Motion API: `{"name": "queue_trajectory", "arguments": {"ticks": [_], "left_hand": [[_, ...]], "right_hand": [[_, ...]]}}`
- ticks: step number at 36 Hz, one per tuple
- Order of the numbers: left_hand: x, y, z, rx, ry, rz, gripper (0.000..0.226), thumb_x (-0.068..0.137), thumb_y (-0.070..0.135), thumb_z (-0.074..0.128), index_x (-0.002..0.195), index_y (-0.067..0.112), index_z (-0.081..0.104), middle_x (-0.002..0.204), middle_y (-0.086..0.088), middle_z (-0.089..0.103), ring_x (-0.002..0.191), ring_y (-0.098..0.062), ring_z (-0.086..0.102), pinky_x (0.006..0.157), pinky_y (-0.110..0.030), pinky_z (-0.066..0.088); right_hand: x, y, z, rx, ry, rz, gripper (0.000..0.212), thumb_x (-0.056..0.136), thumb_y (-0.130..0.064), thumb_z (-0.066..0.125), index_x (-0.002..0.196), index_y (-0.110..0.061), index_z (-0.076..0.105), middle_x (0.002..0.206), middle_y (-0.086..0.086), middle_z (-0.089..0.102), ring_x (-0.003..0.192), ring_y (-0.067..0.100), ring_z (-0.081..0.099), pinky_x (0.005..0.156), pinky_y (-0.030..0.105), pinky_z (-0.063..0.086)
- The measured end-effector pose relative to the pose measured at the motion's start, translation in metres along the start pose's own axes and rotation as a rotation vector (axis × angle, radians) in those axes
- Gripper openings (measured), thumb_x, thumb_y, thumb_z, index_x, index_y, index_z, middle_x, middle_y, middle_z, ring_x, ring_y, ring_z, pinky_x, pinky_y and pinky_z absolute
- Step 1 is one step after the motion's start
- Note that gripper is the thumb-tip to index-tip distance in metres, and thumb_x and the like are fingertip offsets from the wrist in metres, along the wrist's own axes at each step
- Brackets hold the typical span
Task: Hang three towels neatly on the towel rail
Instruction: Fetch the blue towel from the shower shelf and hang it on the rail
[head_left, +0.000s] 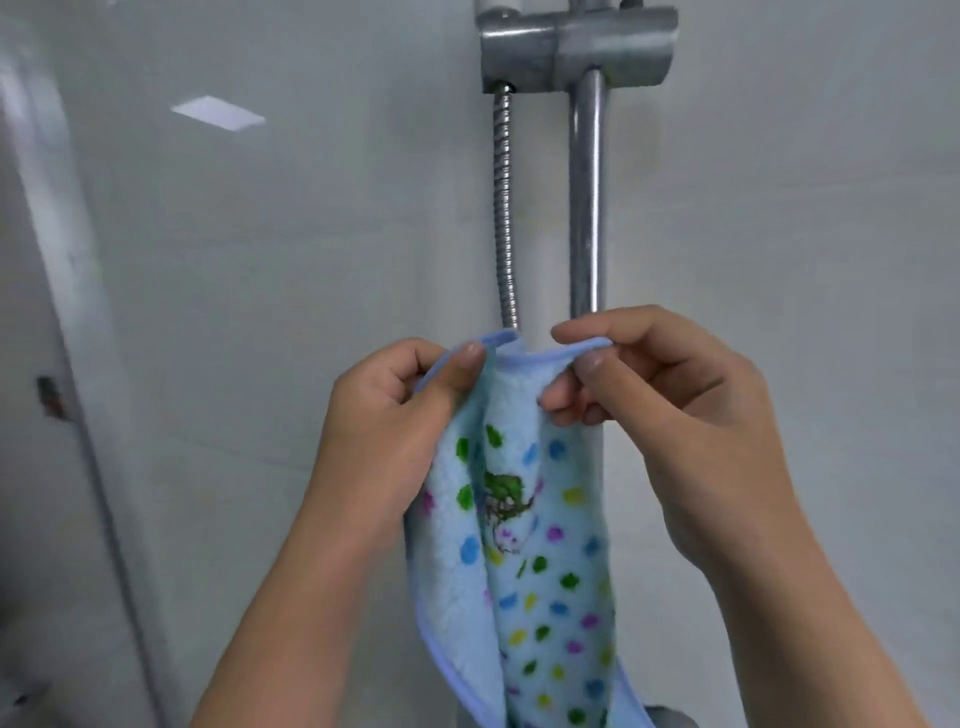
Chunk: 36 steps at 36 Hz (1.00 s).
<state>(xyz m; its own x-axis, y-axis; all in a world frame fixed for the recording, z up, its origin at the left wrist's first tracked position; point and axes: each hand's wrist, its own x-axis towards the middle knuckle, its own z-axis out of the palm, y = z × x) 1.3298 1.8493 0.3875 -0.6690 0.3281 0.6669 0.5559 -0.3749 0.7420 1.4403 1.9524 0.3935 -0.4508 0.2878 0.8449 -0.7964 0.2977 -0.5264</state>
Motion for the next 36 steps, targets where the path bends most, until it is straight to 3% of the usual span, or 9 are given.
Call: {"name": "queue_trajectory", "arguments": {"ticks": [6, 11, 14, 18, 24, 29, 33, 36], "left_hand": [[-0.015, -0.001, -0.042, 0.107, 0.238, -0.046, 0.026, 0.057, 0.048, 0.065, 0.054, 0.022, 0.062, 0.054, 0.001, 0.058, 0.052, -0.012, 0.049, 0.049, -0.024, 0.041], [-0.031, 0.004, -0.074, 0.191, 0.325, -0.086, 0.019, 0.075, 0.025, 0.069, 0.061, 0.012, 0.063, 0.066, -0.011, 0.064, 0.062, -0.022, 0.054, 0.06, -0.036, 0.045], [-0.039, 0.01, -0.094, 0.223, 0.385, -0.085, 0.023, 0.077, 0.019, 0.067, 0.055, 0.016, 0.062, 0.063, -0.013, 0.059, 0.056, -0.018, 0.053, 0.052, -0.028, 0.045], [-0.051, 0.017, -0.122, 0.278, 0.435, -0.082, 0.025, 0.061, 0.037, 0.064, 0.057, 0.013, 0.059, 0.057, -0.009, 0.056, 0.054, -0.018, 0.051, 0.049, -0.025, 0.043], [-0.064, 0.017, -0.184, 0.399, 0.542, -0.097, 0.032, 0.061, 0.045, 0.062, 0.056, 0.014, 0.056, 0.052, -0.006, 0.048, 0.043, -0.01, 0.041, 0.039, -0.019, 0.036], [-0.069, 0.012, -0.261, 0.429, 0.578, -0.093, 0.031, 0.063, 0.047, 0.063, 0.056, 0.017, 0.059, 0.051, -0.004, 0.052, 0.044, -0.011, 0.045, 0.041, -0.021, 0.039], [-0.07, 0.01, -0.328, 0.451, 0.597, -0.114, 0.028, 0.068, 0.044, 0.063, 0.056, 0.019, 0.06, 0.051, 0.0, 0.054, 0.044, -0.008, 0.048, 0.042, -0.02, 0.04], [-0.066, 0.011, -0.378, 0.434, 0.627, -0.154, 0.027, 0.066, 0.045, 0.063, 0.053, 0.022, 0.06, 0.049, 0.002, 0.056, 0.042, -0.006, 0.05, 0.04, -0.018, 0.042]], "right_hand": [[0.005, 0.032, 0.035, 0.212, -0.177, 0.109, 0.022, 0.084, 0.009, 0.049, 0.078, -0.007, 0.065, 0.056, 0.002, 0.065, 0.051, 0.006, 0.06, 0.054, 0.013, 0.048], [0.002, 0.053, 0.074, 0.373, -0.267, 0.168, 0.02, 0.083, 0.006, 0.05, 0.079, -0.007, 0.064, 0.058, -0.002, 0.067, 0.053, 0.005, 0.061, 0.055, 0.014, 0.05], [-0.006, 0.066, 0.1, 0.431, -0.305, 0.197, 0.023, 0.084, 0.007, 0.051, 0.079, -0.009, 0.066, 0.06, -0.003, 0.068, 0.055, 0.005, 0.062, 0.056, 0.013, 0.049], [-0.013, 0.081, 0.136, 0.504, -0.355, 0.245, 0.024, 0.085, 0.007, 0.051, 0.079, -0.009, 0.067, 0.06, -0.001, 0.068, 0.056, 0.007, 0.062, 0.057, 0.015, 0.05], [-0.021, 0.102, 0.198, 0.572, -0.39, 0.295, 0.023, 0.086, 0.006, 0.051, 0.08, -0.009, 0.067, 0.06, -0.001, 0.068, 0.056, 0.007, 0.062, 0.056, 0.015, 0.05], [-0.027, 0.122, 0.275, 0.623, -0.435, 0.302, 0.026, 0.085, 0.008, 0.051, 0.078, -0.012, 0.066, 0.058, -0.002, 0.068, 0.054, 0.005, 0.061, 0.055, 0.014, 0.049], [-0.027, 0.137, 0.34, 0.638, -0.446, 0.286, 0.018, 0.079, -0.004, 0.054, 0.077, -0.017, 0.067, 0.06, -0.005, 0.069, 0.055, 0.004, 0.062, 0.055, 0.014, 0.049], [-0.024, 0.151, 0.39, 0.646, -0.446, 0.301, 0.024, 0.083, 0.003, 0.054, 0.077, -0.016, 0.066, 0.058, -0.005, 0.068, 0.054, 0.004, 0.061, 0.055, 0.013, 0.049]]}}
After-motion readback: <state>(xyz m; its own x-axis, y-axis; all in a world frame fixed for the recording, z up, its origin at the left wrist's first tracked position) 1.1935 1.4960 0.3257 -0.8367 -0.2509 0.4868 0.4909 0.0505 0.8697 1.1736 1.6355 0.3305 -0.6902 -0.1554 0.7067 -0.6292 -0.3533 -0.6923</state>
